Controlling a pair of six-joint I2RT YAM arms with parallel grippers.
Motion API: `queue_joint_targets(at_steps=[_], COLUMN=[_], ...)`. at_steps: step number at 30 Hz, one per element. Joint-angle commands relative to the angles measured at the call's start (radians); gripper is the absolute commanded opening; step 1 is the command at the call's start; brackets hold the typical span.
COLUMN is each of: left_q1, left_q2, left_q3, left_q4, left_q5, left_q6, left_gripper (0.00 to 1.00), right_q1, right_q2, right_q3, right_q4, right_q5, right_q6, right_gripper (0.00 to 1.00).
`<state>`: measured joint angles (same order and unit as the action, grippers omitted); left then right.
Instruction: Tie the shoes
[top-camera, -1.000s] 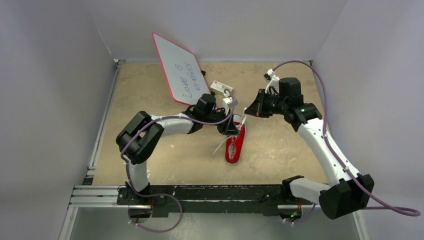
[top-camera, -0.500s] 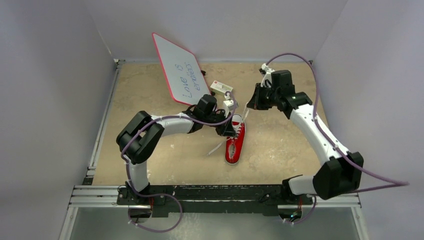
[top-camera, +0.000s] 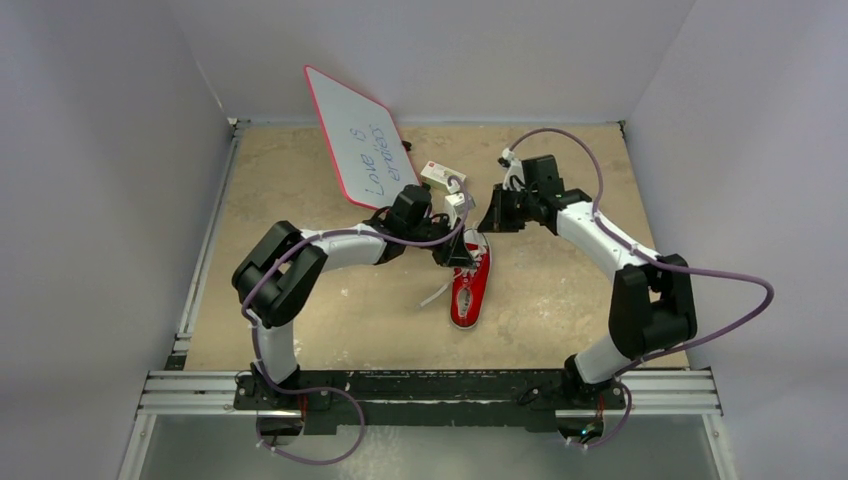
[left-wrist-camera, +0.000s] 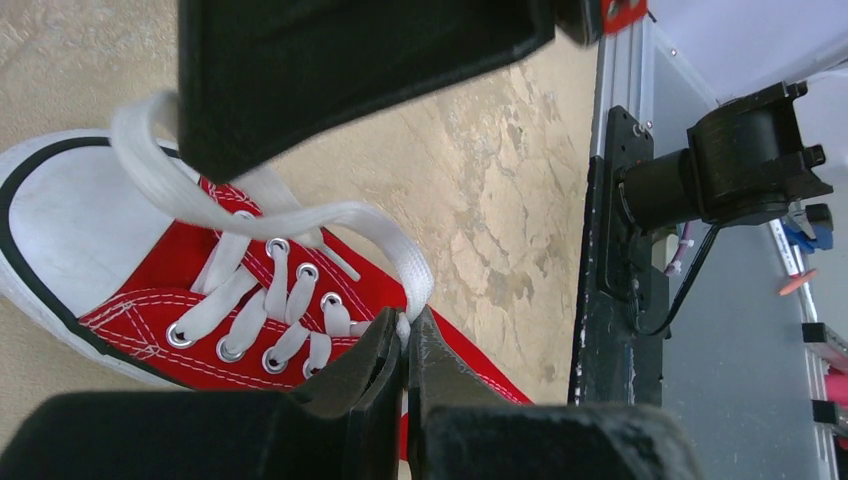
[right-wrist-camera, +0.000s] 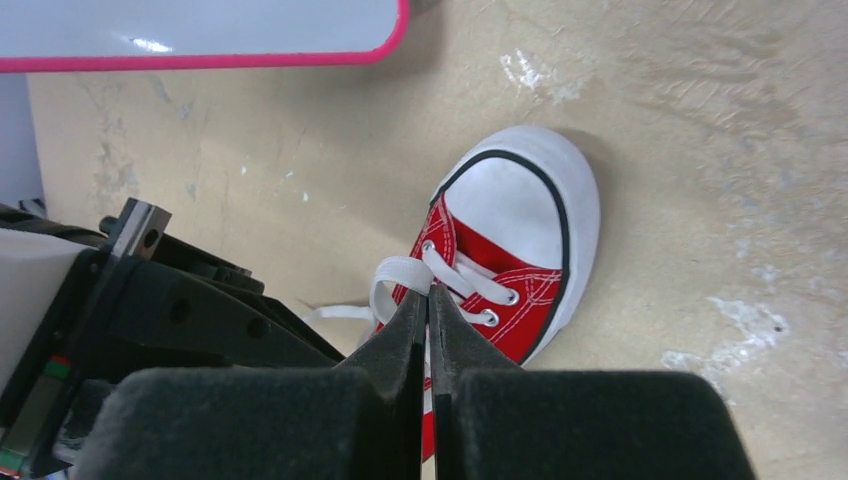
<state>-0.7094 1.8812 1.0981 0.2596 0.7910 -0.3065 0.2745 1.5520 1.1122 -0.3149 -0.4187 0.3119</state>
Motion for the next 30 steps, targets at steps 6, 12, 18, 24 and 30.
queue_joint_targets(at_steps=[6, 12, 18, 24, 30], left_q1=[0.011, 0.012, 0.013, 0.014, 0.017], left_q2=[-0.044, -0.044, -0.041, -0.033, -0.022], left_q3=[0.004, -0.004, -0.007, -0.008, -0.009], left_q4=[0.104, 0.138, 0.141, 0.131, 0.106], left_q5=[0.028, 0.023, 0.025, 0.029, 0.032], left_q6=[-0.044, -0.068, -0.068, -0.059, -0.039], left_gripper=[0.0, 0.0, 0.0, 0.0, 0.0], right_q1=[-0.006, -0.01, -0.012, -0.014, -0.013], right_q2=[0.015, 0.02, 0.051, 0.106, 0.178], right_q3=[-0.065, -0.062, -0.033, -0.017, 0.03], right_q4=[0.133, 0.11, 0.031, -0.043, -0.183], right_q5=[-0.141, -0.168, -0.24, -0.348, -0.499], right_q6=[0.078, 0.108, 0.095, 0.075, -0.005], right_gripper=[0.0, 0.0, 0.0, 0.0, 0.0])
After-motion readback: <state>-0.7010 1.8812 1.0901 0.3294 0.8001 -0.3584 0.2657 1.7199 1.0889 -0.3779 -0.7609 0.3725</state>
